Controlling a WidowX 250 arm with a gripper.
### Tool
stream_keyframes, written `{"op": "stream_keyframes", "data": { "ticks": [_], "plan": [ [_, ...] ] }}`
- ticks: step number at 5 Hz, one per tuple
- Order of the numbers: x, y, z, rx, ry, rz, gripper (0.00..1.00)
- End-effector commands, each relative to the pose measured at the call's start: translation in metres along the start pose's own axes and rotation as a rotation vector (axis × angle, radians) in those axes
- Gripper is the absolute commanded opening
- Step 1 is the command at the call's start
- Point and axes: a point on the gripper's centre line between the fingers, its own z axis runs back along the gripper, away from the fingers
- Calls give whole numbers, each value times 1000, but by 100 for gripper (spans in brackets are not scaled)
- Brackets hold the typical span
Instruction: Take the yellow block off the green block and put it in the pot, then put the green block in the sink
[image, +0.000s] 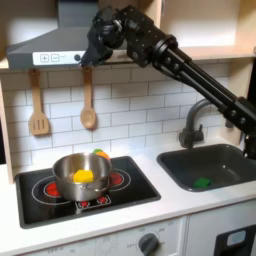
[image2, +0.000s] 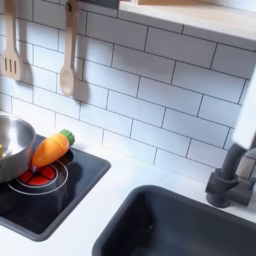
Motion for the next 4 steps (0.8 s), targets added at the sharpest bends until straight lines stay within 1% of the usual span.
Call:
{"op": "stream_keyframes", "data": {
  "ticks": [1,2,3,4],
  "plan": [
    [-27,-2,8,-1,134,-32,0],
    [-46,-6,11,-20,219,-50,0],
    [-68,-7,17,-21,364,-141,0],
    [-92,-8,15,-1,471,-207,0]
  ]
}}
